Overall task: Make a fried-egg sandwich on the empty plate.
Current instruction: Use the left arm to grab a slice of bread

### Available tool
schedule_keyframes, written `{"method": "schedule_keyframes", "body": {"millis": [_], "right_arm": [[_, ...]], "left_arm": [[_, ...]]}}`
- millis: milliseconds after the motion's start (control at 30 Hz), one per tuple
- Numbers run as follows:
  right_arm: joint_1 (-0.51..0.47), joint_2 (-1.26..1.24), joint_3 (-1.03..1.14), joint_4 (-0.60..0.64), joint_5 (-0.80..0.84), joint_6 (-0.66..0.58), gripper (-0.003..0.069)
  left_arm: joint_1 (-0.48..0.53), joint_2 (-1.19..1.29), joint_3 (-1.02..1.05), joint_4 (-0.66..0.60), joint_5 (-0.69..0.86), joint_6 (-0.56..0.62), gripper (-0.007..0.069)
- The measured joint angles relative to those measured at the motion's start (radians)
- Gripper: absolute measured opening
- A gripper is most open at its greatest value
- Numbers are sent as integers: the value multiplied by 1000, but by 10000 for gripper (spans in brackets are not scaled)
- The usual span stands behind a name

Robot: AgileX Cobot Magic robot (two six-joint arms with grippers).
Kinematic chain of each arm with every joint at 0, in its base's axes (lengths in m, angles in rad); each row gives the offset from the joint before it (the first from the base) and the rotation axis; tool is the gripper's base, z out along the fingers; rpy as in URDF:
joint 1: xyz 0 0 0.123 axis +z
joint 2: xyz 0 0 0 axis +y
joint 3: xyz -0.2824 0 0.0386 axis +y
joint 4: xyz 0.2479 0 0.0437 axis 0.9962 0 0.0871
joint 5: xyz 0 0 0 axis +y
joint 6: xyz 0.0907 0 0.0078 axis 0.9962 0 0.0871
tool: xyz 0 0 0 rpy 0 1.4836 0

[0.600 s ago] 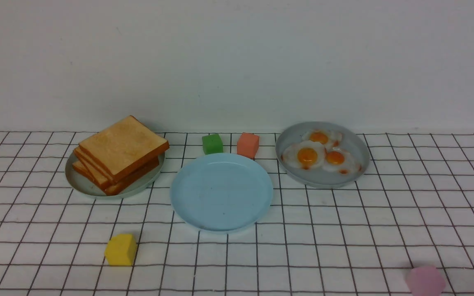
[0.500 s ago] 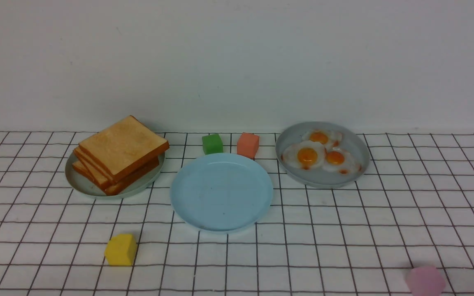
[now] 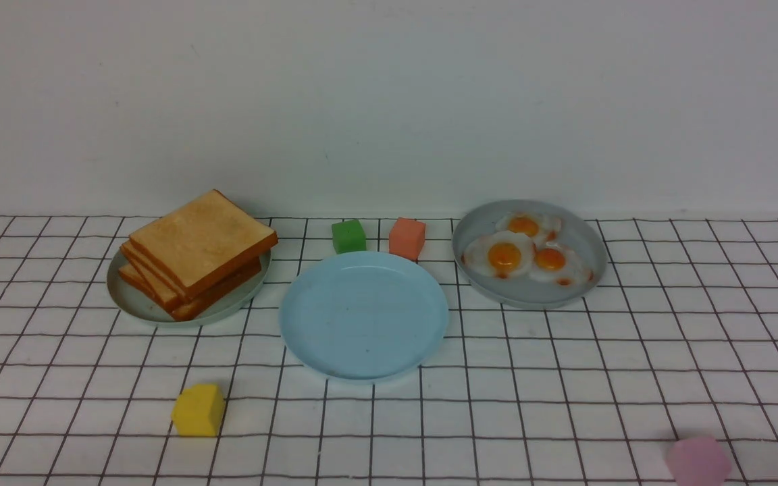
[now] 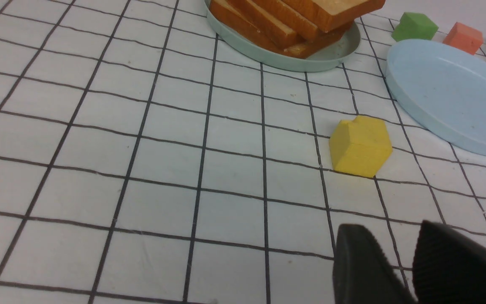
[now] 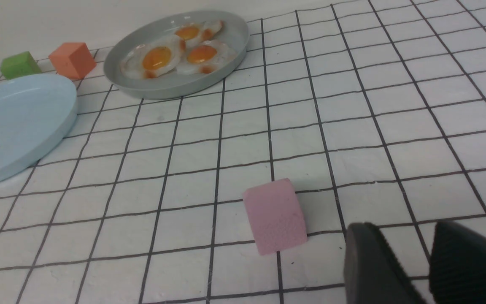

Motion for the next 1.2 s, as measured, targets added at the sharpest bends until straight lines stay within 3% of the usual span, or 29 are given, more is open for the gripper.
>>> {"method": "schedule_keyframes", "body": {"millis": [300, 533, 667, 767, 933, 1067, 1200], "right_arm": [[0, 0, 0, 0, 0, 0, 241], [0, 0, 0, 0, 0, 0, 241], [0, 0, 0, 0, 0, 0, 241], [0, 0, 0, 0, 0, 0, 241], [0, 0, 0, 0, 0, 0, 241], [0, 0, 0, 0, 0, 0, 241], [0, 0, 0, 0, 0, 0, 241]], "left_arm": [[0, 0, 0, -20, -14, -11, 218], [0, 0, 0, -371, -182, -199, 223], [0, 0, 0, -542, -283, -243, 228], [0, 0, -6, -602, -319, -250, 225], [0, 7, -125, -592, -190, -137, 146], [-14, 152, -311, -581, -24, 84, 15], [-63, 268, -415, -567, 102, 199, -13]]}}
